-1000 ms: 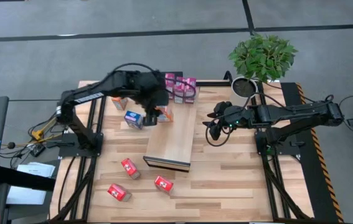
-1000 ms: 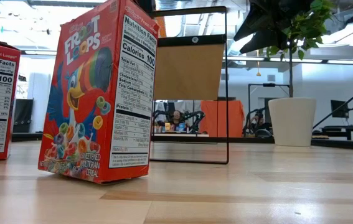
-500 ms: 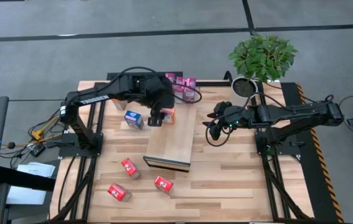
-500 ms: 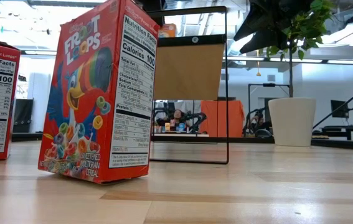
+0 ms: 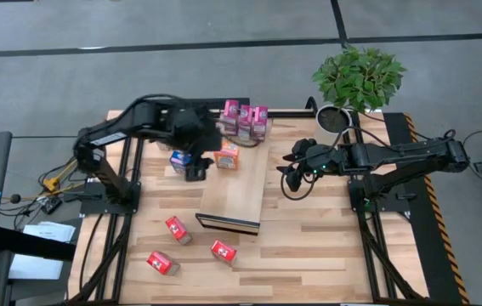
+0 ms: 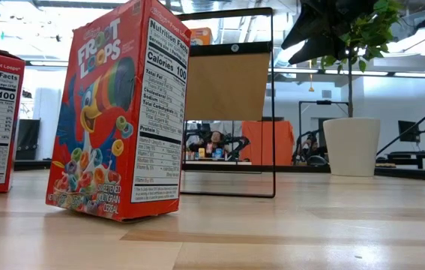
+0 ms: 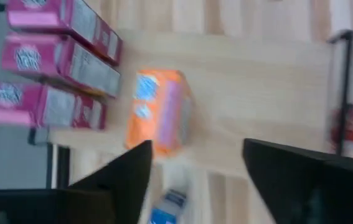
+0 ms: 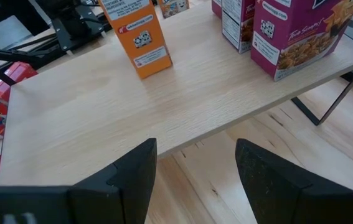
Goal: Stack cereal on shelf
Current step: Put the right orange cereal box on the shelf
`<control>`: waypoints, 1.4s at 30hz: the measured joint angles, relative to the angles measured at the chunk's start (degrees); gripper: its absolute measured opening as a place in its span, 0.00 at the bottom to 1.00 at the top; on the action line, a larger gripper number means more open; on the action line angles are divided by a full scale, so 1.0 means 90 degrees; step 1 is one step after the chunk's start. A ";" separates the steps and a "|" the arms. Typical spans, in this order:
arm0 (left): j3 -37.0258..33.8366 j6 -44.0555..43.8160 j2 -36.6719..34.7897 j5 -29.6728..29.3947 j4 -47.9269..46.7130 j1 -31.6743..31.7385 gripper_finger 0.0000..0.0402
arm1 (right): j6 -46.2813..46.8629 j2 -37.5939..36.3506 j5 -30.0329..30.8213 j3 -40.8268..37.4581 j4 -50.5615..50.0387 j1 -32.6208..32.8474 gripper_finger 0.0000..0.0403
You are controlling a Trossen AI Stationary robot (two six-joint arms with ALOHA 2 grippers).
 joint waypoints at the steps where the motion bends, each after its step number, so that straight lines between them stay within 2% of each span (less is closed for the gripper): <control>1: 0.0006 -0.0114 -0.0090 -0.0059 -0.0064 -0.0103 0.50 | 0.0000 0.0000 0.0000 0.0000 0.0000 0.0000 0.61; 6: -0.0563 -0.0665 -0.0650 -0.0384 0.0137 -0.0431 0.20 | -0.0002 0.0000 0.0031 0.0000 0.0000 0.0000 0.61; 11: -0.2045 -0.1094 -0.1483 -0.0702 0.1469 -0.0553 0.03 | -0.0066 0.0000 0.0039 0.0000 -0.0002 0.0000 0.61; 17: -0.4230 -0.1353 -0.2239 -0.0648 0.3157 -0.0536 0.01 | -0.0152 0.0000 0.0041 0.0000 -0.0002 0.0000 0.61; 22: -0.5391 -0.1278 -0.2390 -0.0929 0.4261 -0.0372 0.00 | -0.0159 0.0000 0.0044 0.0000 -0.0002 0.0000 0.61; 28: -0.5942 -0.1146 -0.2370 -0.1121 0.5035 0.0029 0.00 | -0.0170 0.0000 0.0034 0.0000 -0.0002 0.0000 0.61; 35: -0.5991 -0.0915 -0.2297 -0.1168 0.5620 0.0563 0.00 | -0.0169 0.0000 0.0031 0.0000 -0.0002 0.0000 0.61; 42: -0.5993 -0.0892 -0.1833 -0.0696 0.5801 0.0903 0.00 | -0.0168 0.0000 0.0028 0.0000 -0.0024 0.0000 0.61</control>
